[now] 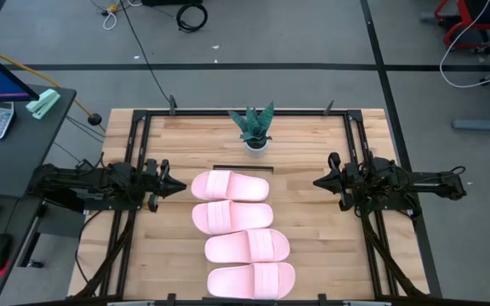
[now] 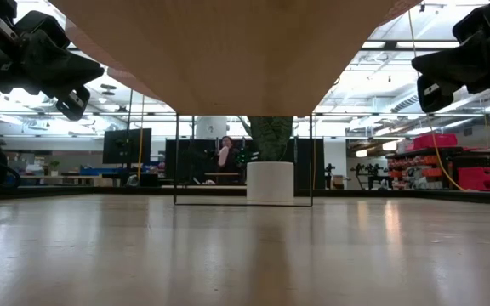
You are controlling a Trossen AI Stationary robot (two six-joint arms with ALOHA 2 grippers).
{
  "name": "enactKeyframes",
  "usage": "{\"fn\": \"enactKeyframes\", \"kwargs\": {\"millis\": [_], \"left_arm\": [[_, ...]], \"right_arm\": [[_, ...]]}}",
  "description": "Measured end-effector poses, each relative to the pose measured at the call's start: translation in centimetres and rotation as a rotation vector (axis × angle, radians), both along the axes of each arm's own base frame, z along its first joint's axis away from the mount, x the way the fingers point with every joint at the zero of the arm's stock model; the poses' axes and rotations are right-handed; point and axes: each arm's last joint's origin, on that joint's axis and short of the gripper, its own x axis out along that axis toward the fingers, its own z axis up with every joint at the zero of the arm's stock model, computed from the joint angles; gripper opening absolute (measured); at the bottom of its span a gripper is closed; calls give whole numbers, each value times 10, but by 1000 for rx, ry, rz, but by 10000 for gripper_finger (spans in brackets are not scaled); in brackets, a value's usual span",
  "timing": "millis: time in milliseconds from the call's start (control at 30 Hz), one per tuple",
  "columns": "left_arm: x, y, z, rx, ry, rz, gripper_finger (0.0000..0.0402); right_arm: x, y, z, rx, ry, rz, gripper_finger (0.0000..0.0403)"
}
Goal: Pick and place slides into the shelf
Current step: Return to Home Position
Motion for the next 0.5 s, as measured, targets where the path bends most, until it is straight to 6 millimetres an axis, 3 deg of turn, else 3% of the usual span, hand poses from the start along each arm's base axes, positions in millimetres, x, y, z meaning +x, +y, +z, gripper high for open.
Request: {"fn": "enactKeyframes", "kwargs": {"millis": [500], "left_arm": [[0,0,0,0,0,0,29]], "right_arm": [[0,0,0,0,1,0,14]]}}
